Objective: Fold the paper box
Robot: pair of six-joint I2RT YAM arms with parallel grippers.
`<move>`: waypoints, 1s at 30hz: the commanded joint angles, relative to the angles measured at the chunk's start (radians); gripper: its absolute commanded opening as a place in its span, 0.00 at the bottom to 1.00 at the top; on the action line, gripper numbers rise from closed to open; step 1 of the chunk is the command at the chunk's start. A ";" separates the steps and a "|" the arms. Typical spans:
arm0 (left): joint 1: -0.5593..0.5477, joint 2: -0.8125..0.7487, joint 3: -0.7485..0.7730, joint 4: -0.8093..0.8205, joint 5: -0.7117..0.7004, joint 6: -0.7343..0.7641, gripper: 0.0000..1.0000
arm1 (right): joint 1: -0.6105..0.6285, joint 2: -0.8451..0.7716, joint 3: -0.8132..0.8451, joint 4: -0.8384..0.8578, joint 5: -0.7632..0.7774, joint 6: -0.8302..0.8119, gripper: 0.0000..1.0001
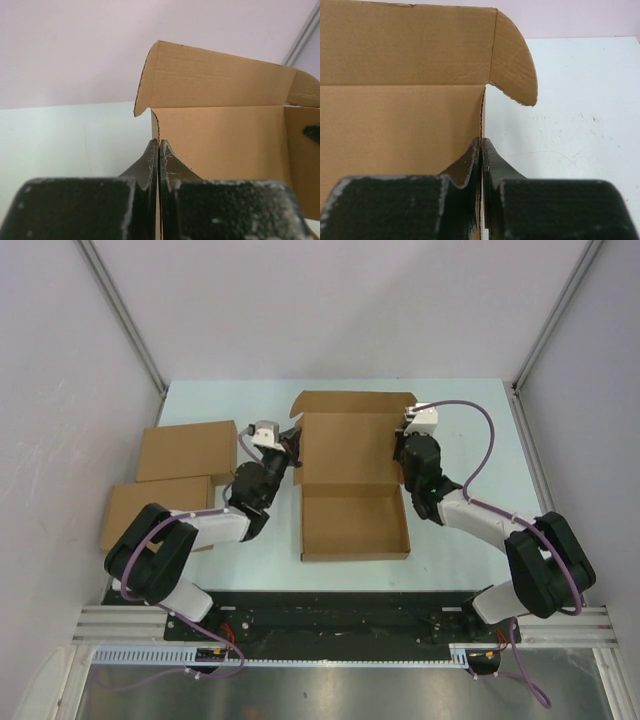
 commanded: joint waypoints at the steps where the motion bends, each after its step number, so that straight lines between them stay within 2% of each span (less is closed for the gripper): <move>1: -0.088 -0.047 -0.031 0.208 -0.129 0.111 0.00 | 0.095 -0.049 -0.054 0.093 0.144 -0.018 0.00; 9: -0.251 0.013 -0.036 0.291 -0.426 0.347 0.00 | 0.205 -0.086 -0.154 0.121 0.267 -0.022 0.00; 10: -0.279 0.024 -0.030 0.315 -0.494 0.384 0.00 | 0.211 -0.103 -0.163 0.118 0.282 -0.021 0.00; 15: -0.354 0.107 -0.044 0.473 -0.620 0.493 0.00 | 0.231 -0.161 -0.232 0.098 0.316 0.008 0.00; 17: -0.372 0.136 -0.070 0.583 -0.654 0.549 0.00 | 0.241 -0.184 -0.246 0.096 0.331 0.016 0.00; 20: -0.395 0.115 -0.113 0.581 -0.649 0.525 0.00 | 0.256 -0.212 -0.271 0.087 0.351 0.036 0.00; 24: -0.406 0.062 -0.191 0.581 -0.613 0.415 0.00 | 0.291 -0.256 -0.328 0.102 0.384 0.056 0.00; 30: -0.443 -0.001 -0.281 0.579 -0.579 0.378 0.00 | 0.357 -0.308 -0.410 0.154 0.439 0.057 0.00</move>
